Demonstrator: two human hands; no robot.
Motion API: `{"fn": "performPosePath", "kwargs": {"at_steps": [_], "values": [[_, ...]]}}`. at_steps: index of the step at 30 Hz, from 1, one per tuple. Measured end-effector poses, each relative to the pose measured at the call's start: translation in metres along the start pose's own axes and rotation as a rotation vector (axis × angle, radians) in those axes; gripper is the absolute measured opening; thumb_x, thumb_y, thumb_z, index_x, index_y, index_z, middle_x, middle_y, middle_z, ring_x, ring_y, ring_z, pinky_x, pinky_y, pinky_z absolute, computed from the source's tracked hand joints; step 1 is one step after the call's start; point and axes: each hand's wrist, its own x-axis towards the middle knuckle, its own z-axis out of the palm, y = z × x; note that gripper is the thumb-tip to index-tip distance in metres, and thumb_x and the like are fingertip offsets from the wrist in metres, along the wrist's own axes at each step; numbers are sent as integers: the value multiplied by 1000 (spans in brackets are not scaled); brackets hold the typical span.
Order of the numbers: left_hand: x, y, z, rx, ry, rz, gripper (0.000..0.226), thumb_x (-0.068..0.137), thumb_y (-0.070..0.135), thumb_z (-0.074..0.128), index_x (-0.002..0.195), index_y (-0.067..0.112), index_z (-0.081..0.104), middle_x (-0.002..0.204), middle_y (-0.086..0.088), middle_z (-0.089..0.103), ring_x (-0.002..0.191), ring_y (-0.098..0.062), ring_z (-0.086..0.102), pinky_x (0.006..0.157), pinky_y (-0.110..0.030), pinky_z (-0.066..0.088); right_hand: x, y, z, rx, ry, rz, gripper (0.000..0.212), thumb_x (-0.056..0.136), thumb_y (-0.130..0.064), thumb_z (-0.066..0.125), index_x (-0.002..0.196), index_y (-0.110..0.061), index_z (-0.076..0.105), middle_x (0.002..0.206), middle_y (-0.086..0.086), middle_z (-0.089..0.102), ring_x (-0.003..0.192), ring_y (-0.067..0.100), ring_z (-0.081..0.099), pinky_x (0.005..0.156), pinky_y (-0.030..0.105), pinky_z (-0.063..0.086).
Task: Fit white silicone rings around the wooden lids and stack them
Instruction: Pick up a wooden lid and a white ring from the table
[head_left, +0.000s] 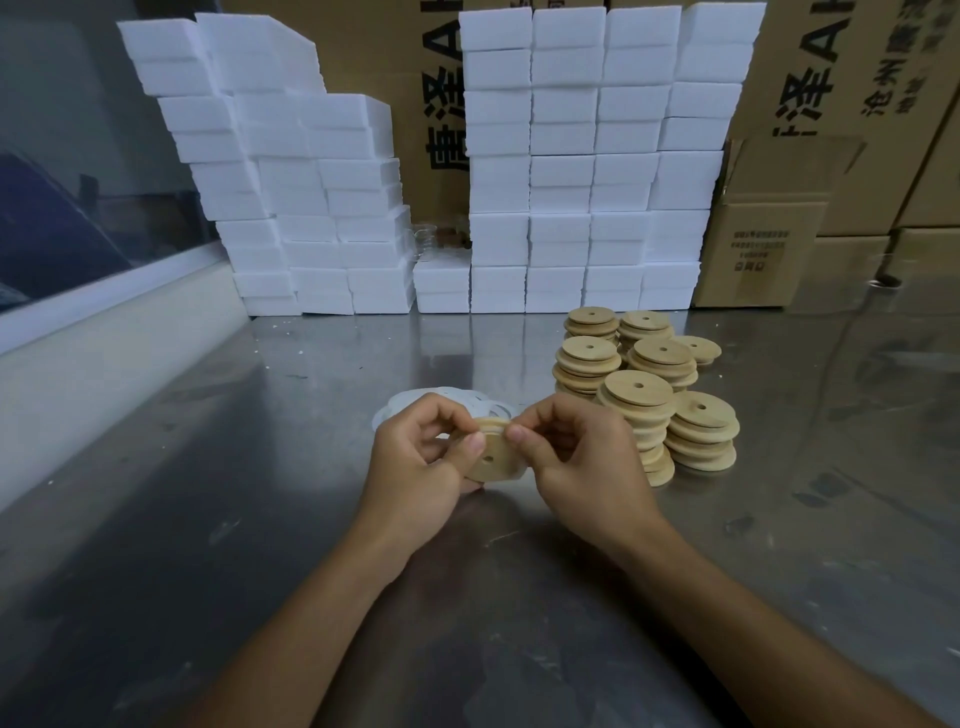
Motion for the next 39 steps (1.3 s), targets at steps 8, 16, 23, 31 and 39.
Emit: {"fn": "performPosePath", "kwargs": {"at_steps": [8,16,23,31,39], "values": [[1,4,2,-243,23,-208,26,88,-4,64,70,14,62,103,-21,68,87,-33,71,66,-48,60,-1,3,4,16,25,18,9,89,-22,71,80,-22,69,74,-12,70,73,5,69,69,33,60],[0,9,1,-252,6,-234,18,88,-5,63,76,8,59,105,-25,66,87,-31,70,69,-52,59,4,6,1,28,54,96,19,88,-10,70,72,-19,68,68,-2,70,68,21,70,66,47,60],[3,7,-4,-362,3,-282,19,89,-4,60,75,8,59,99,-22,71,88,-33,72,65,-49,59,1,1,1,71,9,72,9,87,-11,72,80,-15,72,74,-4,73,72,12,71,71,41,61],[3,8,-5,-459,-20,-315,20,90,-2,59,73,7,59,101,-24,69,87,-36,72,63,-50,58,4,-2,0,309,32,208,8,86,-1,71,78,-3,72,73,7,74,67,15,72,65,30,61],[5,11,-6,-556,-29,-355,17,92,-2,55,76,5,54,100,-26,68,84,-39,72,63,-50,58,3,-5,-1,366,19,183,11,86,-11,74,80,-2,71,76,9,74,72,22,72,66,33,62]]}}
